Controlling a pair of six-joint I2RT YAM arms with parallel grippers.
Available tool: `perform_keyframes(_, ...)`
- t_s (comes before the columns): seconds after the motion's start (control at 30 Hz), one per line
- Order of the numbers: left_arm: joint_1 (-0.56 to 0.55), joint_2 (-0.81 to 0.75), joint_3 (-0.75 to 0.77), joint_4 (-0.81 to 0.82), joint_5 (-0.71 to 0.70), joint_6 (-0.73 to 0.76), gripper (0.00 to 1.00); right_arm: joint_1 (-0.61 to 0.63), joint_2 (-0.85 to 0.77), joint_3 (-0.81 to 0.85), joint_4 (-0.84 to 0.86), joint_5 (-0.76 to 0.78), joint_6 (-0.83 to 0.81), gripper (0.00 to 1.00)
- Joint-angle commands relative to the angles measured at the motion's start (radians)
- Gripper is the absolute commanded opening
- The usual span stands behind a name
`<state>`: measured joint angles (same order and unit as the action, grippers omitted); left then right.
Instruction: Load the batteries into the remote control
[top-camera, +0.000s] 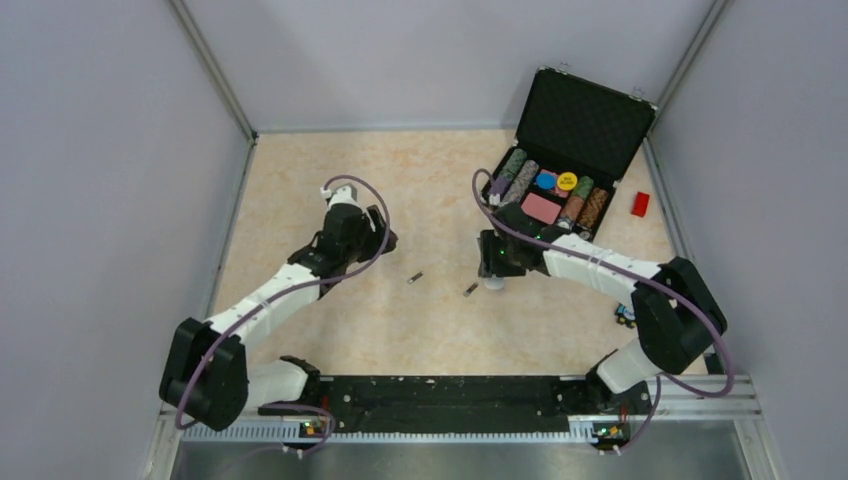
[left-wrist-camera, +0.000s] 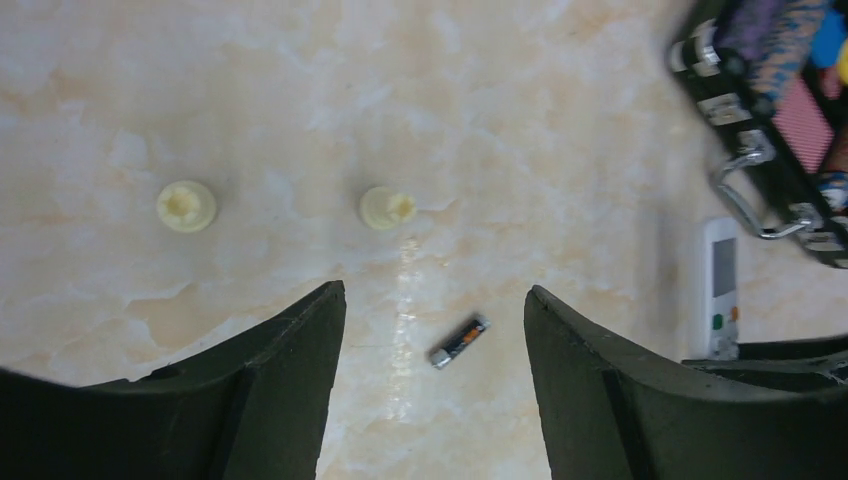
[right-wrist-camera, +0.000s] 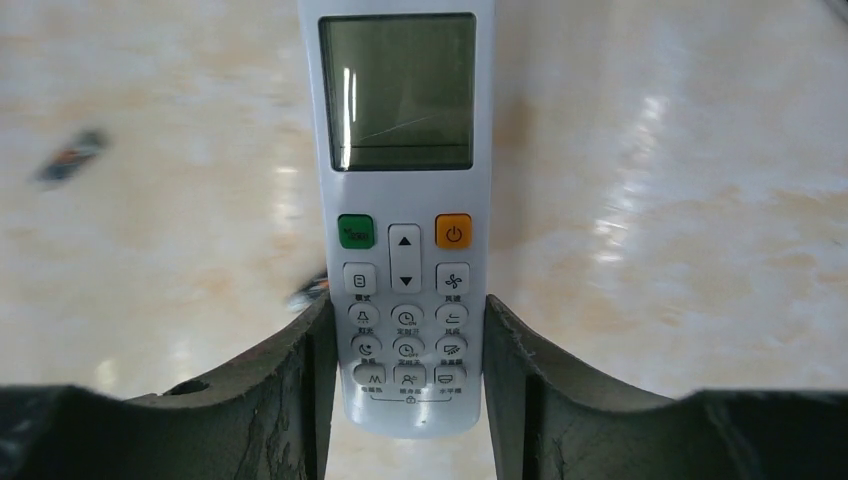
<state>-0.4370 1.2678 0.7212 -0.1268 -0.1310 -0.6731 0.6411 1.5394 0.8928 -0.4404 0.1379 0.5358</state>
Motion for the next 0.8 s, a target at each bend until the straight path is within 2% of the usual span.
perform_keyframes(0.0,0.006,-0.114,0.052,0.082,0.122,0.020,0.72,0.011,-0.118,0.155,0.141,-0.363,-0.042,0.22)
perform_keyframes(0.27,0.018,-0.321,0.146,0.133,0.276,0.016,0.80,0.012,-0.101,0.306,0.328,-0.749,0.097,0.22)
perform_keyframes(0.37,0.020,-0.365,0.182,0.184,0.372,-0.007,0.88,0.012,-0.102,0.315,0.467,-0.869,0.193,0.22)
perform_keyframes(0.43,0.020,-0.375,0.210,0.207,0.443,-0.029,0.90,0.012,-0.112,0.305,0.614,-0.946,0.278,0.22)
perform_keyframes(0.57,0.020,-0.375,0.248,0.240,0.568,-0.075,0.92,0.014,-0.138,0.295,0.785,-1.034,0.387,0.22)
perform_keyframes(0.77,0.020,-0.369,0.295,0.272,0.656,-0.117,0.92,0.021,-0.172,0.309,0.896,-1.087,0.475,0.22)
